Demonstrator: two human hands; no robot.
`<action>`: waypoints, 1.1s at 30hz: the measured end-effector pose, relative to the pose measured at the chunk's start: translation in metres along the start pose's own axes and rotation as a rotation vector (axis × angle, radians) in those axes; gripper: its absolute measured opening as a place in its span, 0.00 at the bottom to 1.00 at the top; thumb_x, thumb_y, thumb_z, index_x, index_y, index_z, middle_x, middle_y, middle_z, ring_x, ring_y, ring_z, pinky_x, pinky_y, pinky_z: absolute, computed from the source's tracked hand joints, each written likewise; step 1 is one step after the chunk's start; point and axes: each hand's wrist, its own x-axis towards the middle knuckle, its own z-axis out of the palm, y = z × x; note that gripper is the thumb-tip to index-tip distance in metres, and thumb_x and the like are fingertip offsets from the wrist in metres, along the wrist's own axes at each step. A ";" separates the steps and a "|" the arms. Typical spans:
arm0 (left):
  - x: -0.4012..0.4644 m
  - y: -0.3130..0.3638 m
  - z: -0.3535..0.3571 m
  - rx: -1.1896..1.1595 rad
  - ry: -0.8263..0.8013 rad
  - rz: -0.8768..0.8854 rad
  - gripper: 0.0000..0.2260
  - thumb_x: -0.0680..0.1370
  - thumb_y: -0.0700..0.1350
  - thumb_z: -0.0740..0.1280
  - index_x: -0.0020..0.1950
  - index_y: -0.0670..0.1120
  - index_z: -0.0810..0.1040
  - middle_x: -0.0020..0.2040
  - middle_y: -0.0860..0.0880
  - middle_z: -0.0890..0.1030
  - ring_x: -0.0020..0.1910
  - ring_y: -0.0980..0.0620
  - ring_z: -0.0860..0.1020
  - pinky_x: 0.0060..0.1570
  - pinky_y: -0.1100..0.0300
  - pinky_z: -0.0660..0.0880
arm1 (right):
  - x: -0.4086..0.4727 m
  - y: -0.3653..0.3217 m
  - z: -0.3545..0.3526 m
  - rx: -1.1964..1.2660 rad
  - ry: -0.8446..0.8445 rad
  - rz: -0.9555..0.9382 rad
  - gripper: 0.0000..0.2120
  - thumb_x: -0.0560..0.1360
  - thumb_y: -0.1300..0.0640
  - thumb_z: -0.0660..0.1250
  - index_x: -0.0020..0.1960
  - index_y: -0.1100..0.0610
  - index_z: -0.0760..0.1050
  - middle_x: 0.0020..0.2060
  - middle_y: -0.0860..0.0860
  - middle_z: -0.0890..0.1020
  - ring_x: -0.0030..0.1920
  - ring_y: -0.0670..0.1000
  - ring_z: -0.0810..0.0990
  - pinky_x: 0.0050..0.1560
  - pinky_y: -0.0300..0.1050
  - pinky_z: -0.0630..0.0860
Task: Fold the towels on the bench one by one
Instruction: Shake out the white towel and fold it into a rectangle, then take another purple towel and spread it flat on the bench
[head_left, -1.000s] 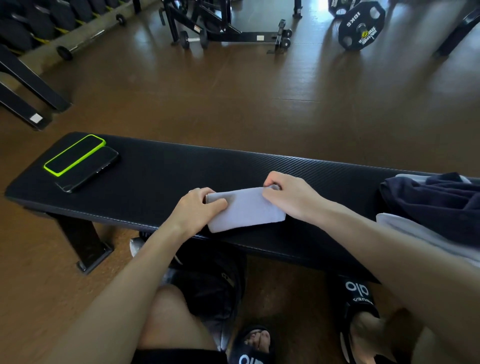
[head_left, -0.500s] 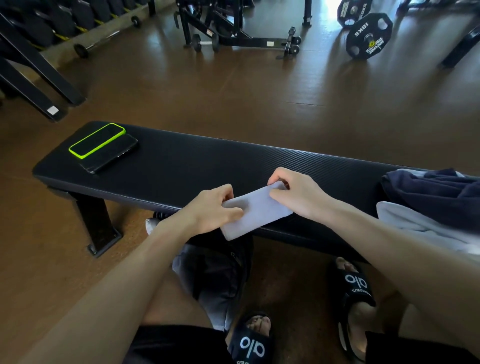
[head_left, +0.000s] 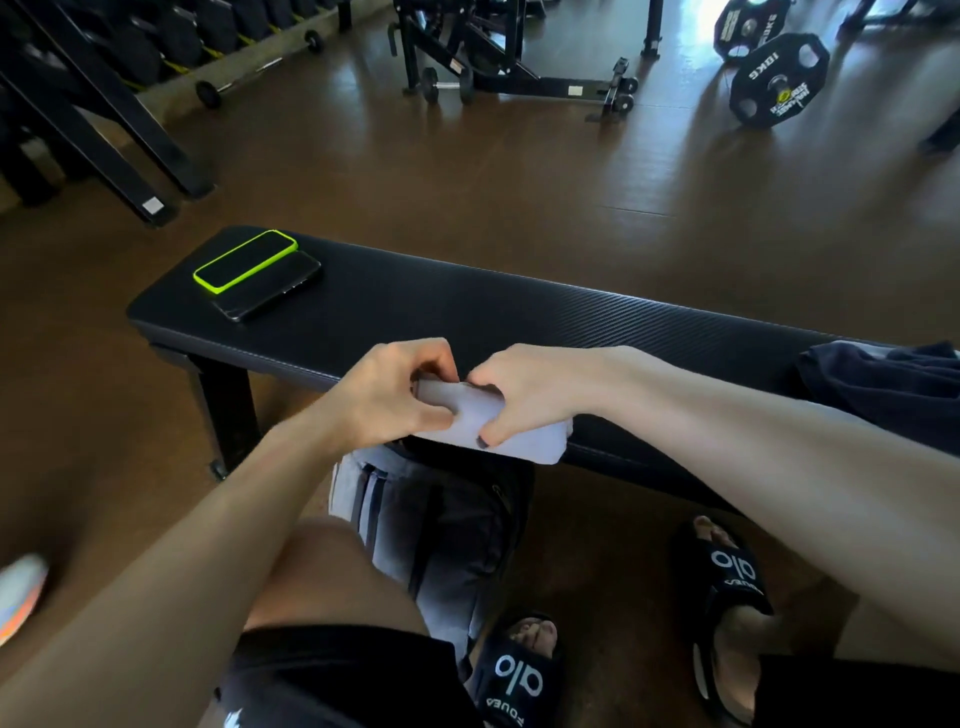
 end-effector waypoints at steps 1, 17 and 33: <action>-0.001 -0.004 -0.004 0.022 0.012 0.005 0.12 0.66 0.38 0.73 0.45 0.52 0.80 0.42 0.53 0.80 0.43 0.54 0.77 0.41 0.59 0.73 | 0.003 -0.003 0.000 -0.036 0.022 -0.020 0.14 0.72 0.44 0.71 0.51 0.53 0.76 0.43 0.49 0.81 0.43 0.51 0.80 0.40 0.45 0.78; -0.049 -0.098 -0.006 0.461 -0.314 -0.219 0.10 0.69 0.50 0.65 0.43 0.45 0.80 0.44 0.48 0.80 0.46 0.47 0.77 0.48 0.50 0.75 | 0.074 -0.062 0.093 0.277 0.383 0.134 0.15 0.80 0.48 0.64 0.58 0.59 0.73 0.55 0.56 0.79 0.55 0.59 0.78 0.51 0.49 0.72; -0.040 -0.083 -0.005 0.547 -0.436 -0.264 0.16 0.72 0.43 0.67 0.57 0.57 0.82 0.55 0.59 0.80 0.58 0.55 0.78 0.59 0.55 0.77 | 0.135 -0.063 0.177 0.324 -0.345 0.333 0.21 0.86 0.56 0.51 0.76 0.63 0.66 0.74 0.60 0.69 0.75 0.59 0.66 0.71 0.48 0.62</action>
